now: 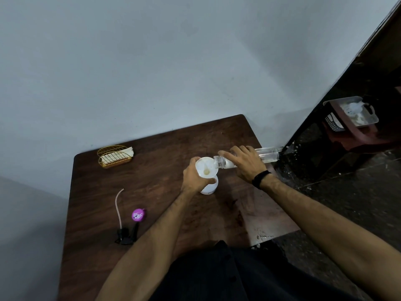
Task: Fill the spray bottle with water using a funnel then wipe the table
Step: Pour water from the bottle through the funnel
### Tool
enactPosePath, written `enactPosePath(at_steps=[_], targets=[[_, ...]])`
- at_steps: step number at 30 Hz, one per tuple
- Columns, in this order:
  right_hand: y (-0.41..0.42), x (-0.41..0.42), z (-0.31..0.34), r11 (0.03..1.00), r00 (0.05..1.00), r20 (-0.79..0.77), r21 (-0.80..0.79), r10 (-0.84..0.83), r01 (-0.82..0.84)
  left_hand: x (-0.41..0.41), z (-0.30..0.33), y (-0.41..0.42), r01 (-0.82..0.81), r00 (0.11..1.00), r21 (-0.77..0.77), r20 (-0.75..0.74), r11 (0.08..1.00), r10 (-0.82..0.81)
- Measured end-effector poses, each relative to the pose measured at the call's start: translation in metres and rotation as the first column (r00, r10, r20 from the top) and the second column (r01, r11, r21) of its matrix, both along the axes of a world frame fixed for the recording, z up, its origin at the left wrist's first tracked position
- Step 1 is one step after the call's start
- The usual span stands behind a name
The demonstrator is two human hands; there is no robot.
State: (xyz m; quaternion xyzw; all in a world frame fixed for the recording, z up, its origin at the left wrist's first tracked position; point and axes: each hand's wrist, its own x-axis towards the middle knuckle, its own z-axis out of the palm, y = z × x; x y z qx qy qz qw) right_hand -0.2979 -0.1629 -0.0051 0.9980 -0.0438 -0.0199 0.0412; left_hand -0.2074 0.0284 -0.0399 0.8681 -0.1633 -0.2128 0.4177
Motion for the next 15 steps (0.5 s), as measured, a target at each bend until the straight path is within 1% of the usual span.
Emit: enactPosePath(at_steps=[9,15], targets=[[-0.0020,0.0026,0.0016,0.999,1.000,0.004,-0.039,0.016,-0.016,-0.0003,-0.0032,-0.0002,-0.010,1.000,0.000,0.004,1.000,0.010],[-0.0031,0.0040,0.0008,0.998,1.000,-0.019,-0.061,0.011,-0.012,-0.0006,-0.0041,0.0011,-0.007,1.000,-0.007,0.014,1.000,0.007]])
